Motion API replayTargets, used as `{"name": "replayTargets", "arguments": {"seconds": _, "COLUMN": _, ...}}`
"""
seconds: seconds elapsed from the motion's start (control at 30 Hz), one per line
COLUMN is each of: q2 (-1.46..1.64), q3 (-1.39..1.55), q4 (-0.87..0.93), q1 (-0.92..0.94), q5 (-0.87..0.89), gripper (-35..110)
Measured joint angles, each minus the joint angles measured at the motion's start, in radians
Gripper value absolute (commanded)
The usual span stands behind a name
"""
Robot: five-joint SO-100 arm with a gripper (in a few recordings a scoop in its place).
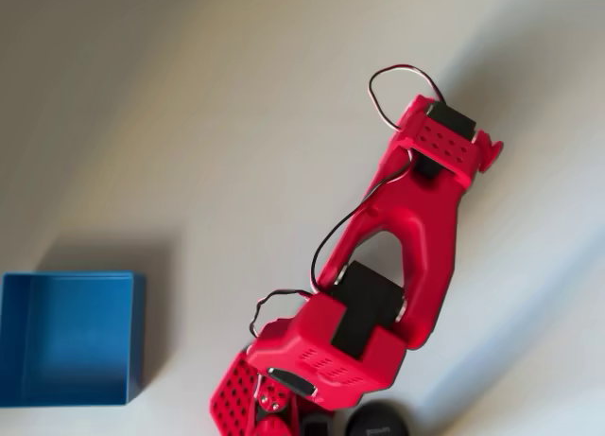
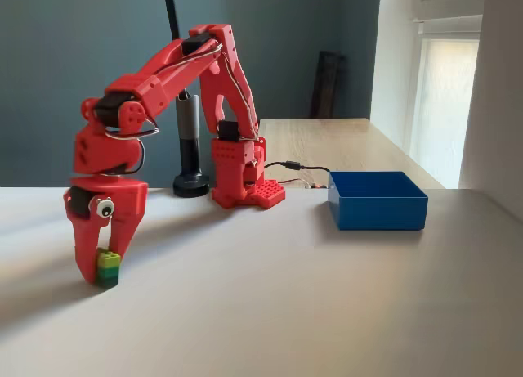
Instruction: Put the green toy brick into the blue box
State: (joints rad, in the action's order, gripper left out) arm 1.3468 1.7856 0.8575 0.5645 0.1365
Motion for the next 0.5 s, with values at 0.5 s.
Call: {"name": "replayTargets", "arguments": {"seconds": 0.5, "q2": 0.606, "q3": 0.192, "q4": 0.046, "q1": -0.382, "q5": -0.009, "gripper": 0}}
